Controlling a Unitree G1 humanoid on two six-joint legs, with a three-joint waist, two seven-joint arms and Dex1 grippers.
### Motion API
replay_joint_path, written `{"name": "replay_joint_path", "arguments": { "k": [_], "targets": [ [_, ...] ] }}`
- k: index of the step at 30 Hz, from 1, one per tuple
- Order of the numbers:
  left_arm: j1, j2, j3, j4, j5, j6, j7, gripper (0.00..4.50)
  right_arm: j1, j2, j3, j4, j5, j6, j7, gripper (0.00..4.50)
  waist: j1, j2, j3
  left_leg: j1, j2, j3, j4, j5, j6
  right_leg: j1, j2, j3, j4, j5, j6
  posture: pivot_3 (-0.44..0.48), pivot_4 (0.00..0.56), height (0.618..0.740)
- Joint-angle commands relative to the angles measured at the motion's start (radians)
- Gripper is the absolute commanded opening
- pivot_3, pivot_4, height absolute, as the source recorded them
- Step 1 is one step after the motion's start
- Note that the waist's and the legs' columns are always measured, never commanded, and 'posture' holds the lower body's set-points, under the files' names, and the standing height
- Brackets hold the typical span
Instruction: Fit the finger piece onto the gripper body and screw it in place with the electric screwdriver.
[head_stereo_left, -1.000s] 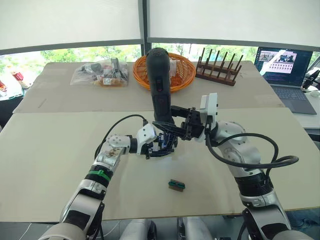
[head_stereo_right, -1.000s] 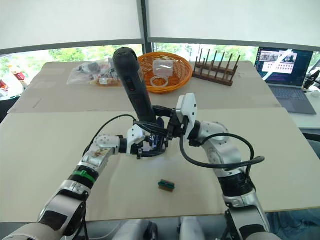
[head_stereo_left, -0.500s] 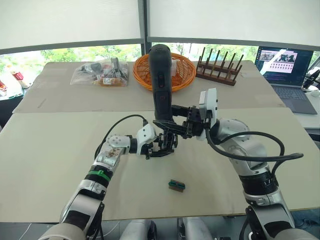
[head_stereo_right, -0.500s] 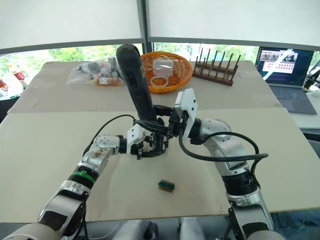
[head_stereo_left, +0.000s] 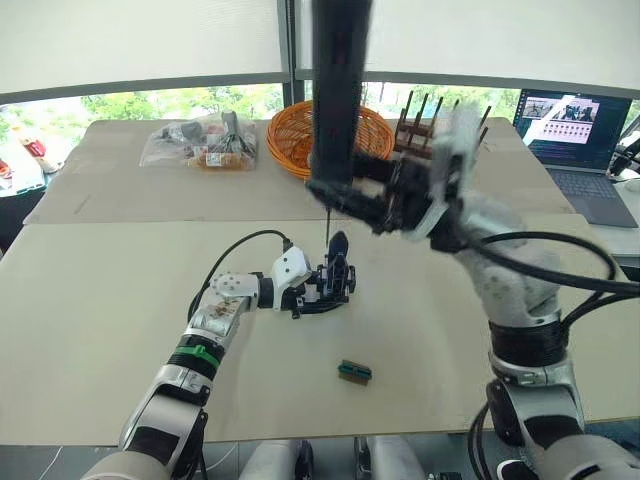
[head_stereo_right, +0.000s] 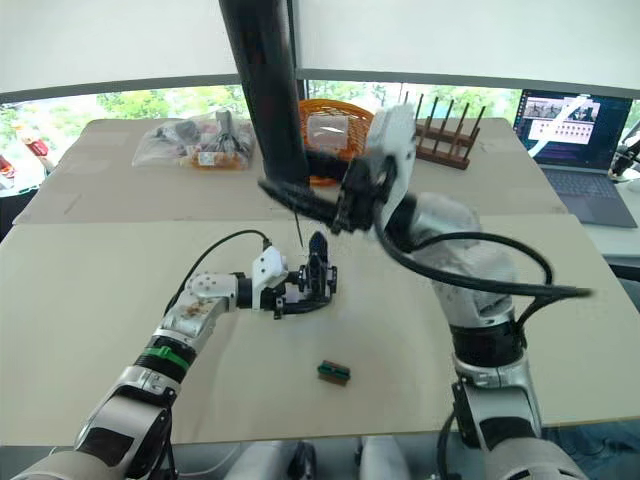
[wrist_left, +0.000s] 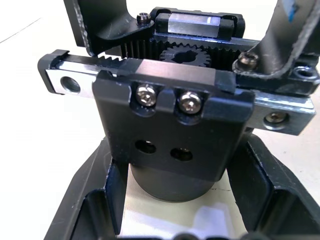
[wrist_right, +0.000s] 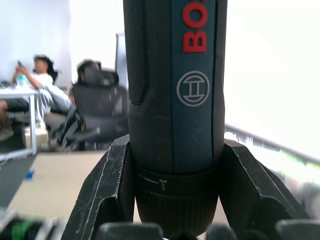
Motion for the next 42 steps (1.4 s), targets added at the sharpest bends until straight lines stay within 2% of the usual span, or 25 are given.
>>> {"name": "replay_joint_path", "arguments": {
  "k": [1, 3, 5, 8, 13, 16, 21, 24, 29, 36, 42],
  "targets": [
    [0.013, 0.006, 0.002, 0.0, 0.005, 0.024, 0.007, 2.31, -0.003, 0.005, -0.016, -0.05, 0.056, 0.033, -0.021, 1.91, 0.0, 0.0, 0.0, 0.0, 0.0, 0.0, 0.0, 0.0, 0.0, 0.0, 0.0, 0.0, 0.0, 0.0, 0.0, 0.0, 0.15, 0.74],
    [0.01, 0.011, 0.004, 0.0, 0.009, 0.034, 0.015, 2.31, 0.013, -0.008, -0.014, -0.07, 0.086, 0.06, -0.002, 1.91, 0.0, 0.0, 0.0, 0.0, 0.0, 0.0, 0.001, 0.0, 0.0, 0.0, -0.001, 0.0, 0.0, 0.0, 0.0, 0.0, 0.15, 0.74],
    [0.007, 0.022, 0.008, -0.005, 0.002, 0.058, 0.007, 3.36, 0.026, -0.021, -0.017, -0.085, 0.114, 0.083, 0.013, 1.91, 0.0, 0.0, 0.0, 0.0, 0.0, 0.0, 0.001, 0.0, 0.0, 0.0, -0.001, 0.001, 0.0, 0.0, 0.0, 0.0, 0.15, 0.74],
    [0.023, 0.074, 0.019, -0.047, 0.002, 0.051, -0.015, 4.5, 0.036, -0.048, -0.028, -0.102, 0.179, 0.134, 0.029, 1.91, -0.005, 0.0, 0.0, -0.001, 0.0, 0.0, 0.0, 0.0, 0.0, -0.001, 0.0, 0.001, 0.002, 0.0, 0.0, 0.0, 0.15, 0.74],
    [0.081, 0.191, 0.04, -0.204, -0.049, 0.076, -0.101, 4.5, 0.083, -0.099, -0.042, -0.137, 0.232, 0.165, 0.057, 1.91, -0.01, 0.0, 0.0, -0.001, 0.001, 0.0, -0.001, 0.0, 0.0, -0.001, -0.001, 0.001, 0.0, 0.0, 0.0, 0.0, 0.15, 0.74],
    [0.124, 0.273, 0.046, -0.338, -0.101, 0.068, -0.206, 4.5, 0.137, -0.115, -0.044, -0.174, 0.252, 0.169, 0.056, 1.91, -0.007, 0.0, 0.0, -0.002, 0.0, 0.0, 0.0, 0.0, 0.0, -0.001, -0.002, 0.002, 0.0, 0.0, 0.0, 0.0, 0.15, 0.74],
    [0.208, 0.342, 0.006, -0.561, -0.182, 0.104, -0.323, 4.5, 0.333, -0.157, -0.05, -0.29, 0.224, 0.136, 0.065, 1.91, 0.008, 0.001, 0.0, -0.001, 0.0, -0.001, 0.0, -0.001, 0.001, 0.0, -0.004, 0.002, -0.002, 0.0, 0.0, 0.0, 0.15, 0.74],
    [0.245, 0.327, -0.034, -0.6, -0.171, 0.065, -0.335, 4.5, 0.467, -0.175, -0.057, -0.331, 0.149, 0.079, 0.057, 1.91, 0.013, 0.0, 0.0, -0.001, -0.001, -0.001, 0.0, -0.001, 0.001, 0.001, -0.004, 0.002, -0.003, 0.0, 0.0, 0.0, 0.15, 0.74],
    [0.256, 0.268, -0.091, -0.54, -0.12, -0.039, -0.324, 4.5, 0.659, -0.166, -0.052, -0.407, 0.044, -0.019, 0.027, 1.91, 0.017, 0.0, 0.001, 0.0, -0.001, 0.0, 0.0, -0.001, 0.001, 0.001, -0.003, 0.002, -0.002, 0.0, 0.0, 0.0, 0.15, 0.74],
    [0.211, 0.2, -0.122, -0.446, -0.09, -0.105, -0.305, 4.5, 0.771, -0.099, -0.004, -0.439, -0.095, -0.144, -0.04, 1.91, 0.016, 0.0, 0.0, 0.0, 0.0, 0.0, 0.0, 0.0, 0.001, 0.001, 0.0, 0.002, -0.002, 0.0, 0.0, 0.0, 0.15, 0.74],
    [0.192, 0.187, -0.126, -0.417, -0.091, -0.118, -0.307, 4.5, 0.844, -0.048, 0.052, -0.435, -0.208, -0.268, -0.057, 1.91, 0.014, 0.0, 0.0, 0.0, -0.001, 0.0, 0.001, 0.0, 0.001, 0.001, 0.003, 0.0, -0.002, 0.0, 0.0, 0.0, 0.15, 0.74]
  ]
}}
